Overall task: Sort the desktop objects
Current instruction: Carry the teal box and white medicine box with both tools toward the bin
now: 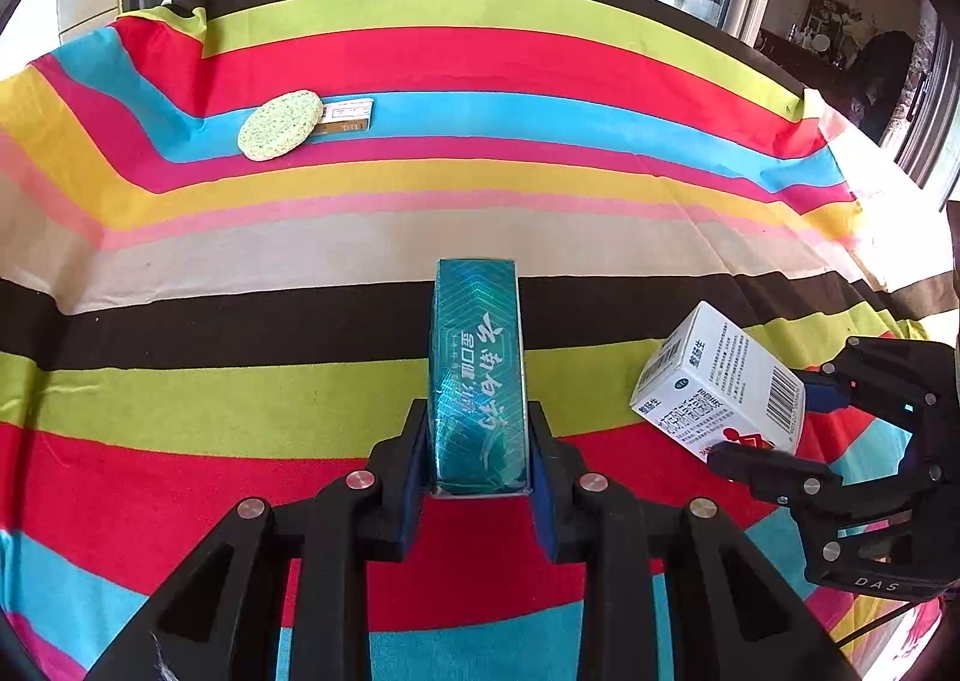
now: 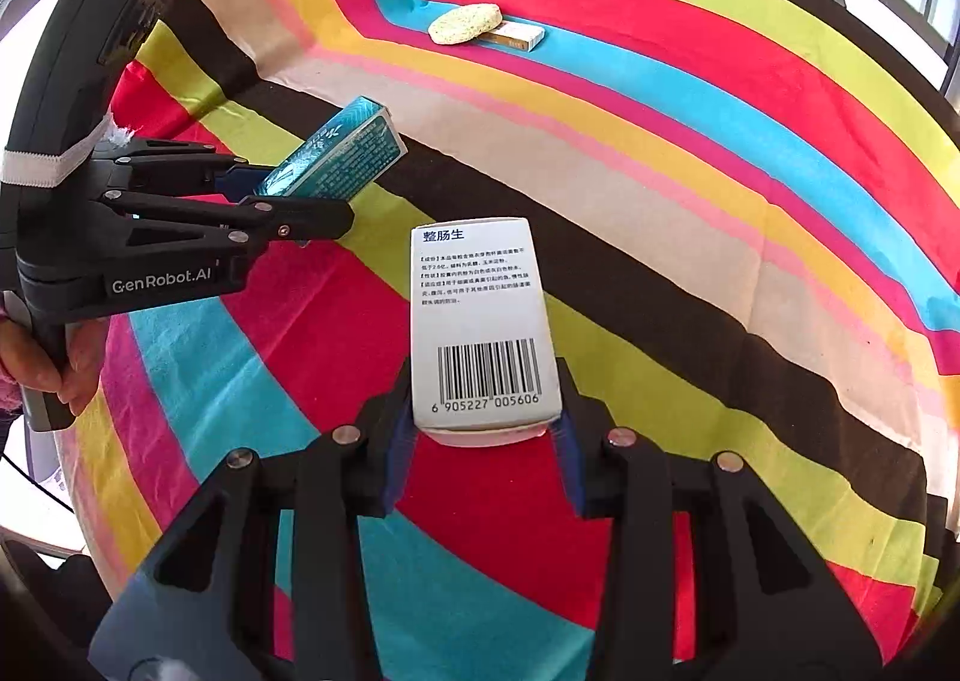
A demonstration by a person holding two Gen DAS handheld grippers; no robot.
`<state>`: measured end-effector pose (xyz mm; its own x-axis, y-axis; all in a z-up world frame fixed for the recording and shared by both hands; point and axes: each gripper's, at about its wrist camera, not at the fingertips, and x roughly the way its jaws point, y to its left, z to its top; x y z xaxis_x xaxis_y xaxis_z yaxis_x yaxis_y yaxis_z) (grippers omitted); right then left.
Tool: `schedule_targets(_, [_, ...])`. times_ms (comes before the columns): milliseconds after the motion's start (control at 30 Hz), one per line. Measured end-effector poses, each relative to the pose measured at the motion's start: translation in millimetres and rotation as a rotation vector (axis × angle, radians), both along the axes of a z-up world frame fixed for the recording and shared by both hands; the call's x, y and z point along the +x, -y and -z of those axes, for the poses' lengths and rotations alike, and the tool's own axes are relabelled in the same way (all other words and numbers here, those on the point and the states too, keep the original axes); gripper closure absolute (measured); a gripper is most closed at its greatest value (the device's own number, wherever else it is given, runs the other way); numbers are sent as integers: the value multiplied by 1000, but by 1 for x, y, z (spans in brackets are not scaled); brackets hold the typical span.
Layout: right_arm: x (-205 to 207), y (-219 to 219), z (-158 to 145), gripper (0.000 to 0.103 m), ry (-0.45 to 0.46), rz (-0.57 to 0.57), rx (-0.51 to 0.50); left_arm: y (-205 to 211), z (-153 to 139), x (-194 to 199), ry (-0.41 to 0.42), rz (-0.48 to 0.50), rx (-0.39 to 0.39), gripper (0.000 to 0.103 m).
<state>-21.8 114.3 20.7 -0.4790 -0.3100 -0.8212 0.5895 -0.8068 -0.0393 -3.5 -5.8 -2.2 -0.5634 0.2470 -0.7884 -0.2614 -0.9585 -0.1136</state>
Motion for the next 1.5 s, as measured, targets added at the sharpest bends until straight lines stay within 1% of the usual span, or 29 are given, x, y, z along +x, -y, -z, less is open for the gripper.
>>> schedule_targets(267, [45,24,-1,60,-11,-34,-13,32,4,35,3,-63,29,73])
schedule_targets(400, [65,36,-1,60,-9,-51,-51,52,7,56,-11,-114,19,73])
schedule_targets(600, [91,56,2,60,6,-68,-116,81,12,84,-20,-176,32,73])
schedule_targets(733, [112,74,3,60,-2,-100,-110,99,12,103,-42,-205,10,73])
schedule_targets(933, [134,101,7,59,-1,-152,-96,128,11,127,-60,-256,30,73])
schedule_targets(1233, [163,154,9,60,8,-280,-80,179,3,165,-103,-351,64,73])
schedule_targets(1367, [181,184,7,60,-11,-370,-61,212,0,193,-117,-433,73,73])
schedule_targets(1500, [199,218,7,59,-15,-466,-53,249,3,223,-108,-540,66,73])
